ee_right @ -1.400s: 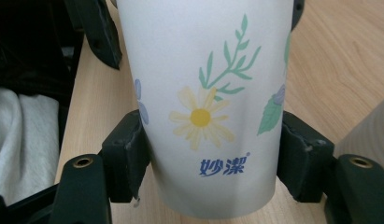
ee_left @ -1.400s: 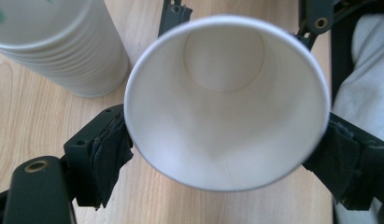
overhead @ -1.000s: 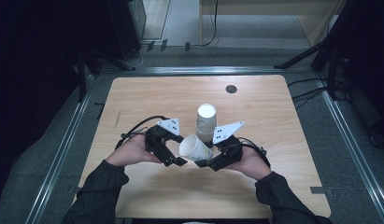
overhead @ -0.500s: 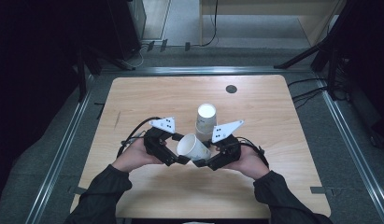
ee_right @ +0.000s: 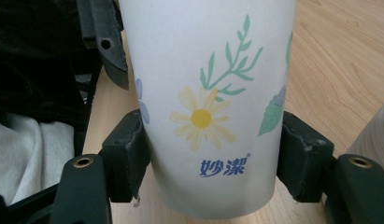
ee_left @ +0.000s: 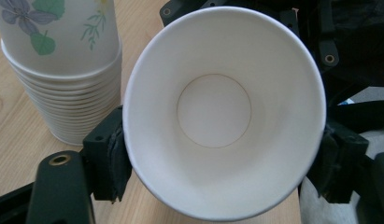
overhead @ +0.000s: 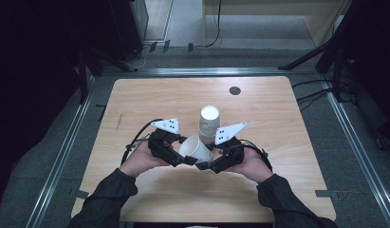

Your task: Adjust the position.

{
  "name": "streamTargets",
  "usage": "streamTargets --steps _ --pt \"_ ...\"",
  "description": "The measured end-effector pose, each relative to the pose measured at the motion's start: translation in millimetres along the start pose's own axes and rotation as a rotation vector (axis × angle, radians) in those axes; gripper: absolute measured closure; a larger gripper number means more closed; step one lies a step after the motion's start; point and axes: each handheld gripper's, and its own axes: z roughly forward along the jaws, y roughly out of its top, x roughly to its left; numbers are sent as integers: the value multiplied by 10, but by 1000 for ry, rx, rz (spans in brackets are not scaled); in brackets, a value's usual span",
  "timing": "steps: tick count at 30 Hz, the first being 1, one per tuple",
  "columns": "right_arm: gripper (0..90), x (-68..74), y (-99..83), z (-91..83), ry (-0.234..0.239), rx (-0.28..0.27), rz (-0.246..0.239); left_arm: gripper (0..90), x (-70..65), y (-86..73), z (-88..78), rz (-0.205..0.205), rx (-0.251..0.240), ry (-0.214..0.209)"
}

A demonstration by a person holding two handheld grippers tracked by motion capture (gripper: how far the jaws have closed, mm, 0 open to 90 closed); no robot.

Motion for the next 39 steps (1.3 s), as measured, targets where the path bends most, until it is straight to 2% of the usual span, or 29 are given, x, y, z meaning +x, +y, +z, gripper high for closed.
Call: streamTargets --steps 9,13,20,23,32,39 --pt "325 -4 -4 13 10 17 6 243 -2 -4 0 7 11 1" --pt "276 0 -8 30 15 35 9 245 -2 -4 -19 9 8 3" --pt "253 -14 -14 26 1 40 14 250 14 -8 -95 10 -5 16" --pt "252 -14 -19 17 -21 45 9 259 23 -7 -136 8 -7 21" --pt "241 -19 -27 -3 -36 51 13 275 52 -14 -283 7 -33 49" --pt "213 -19 -45 -29 -73 53 7 276 96 -42 -392 1 -13 93"
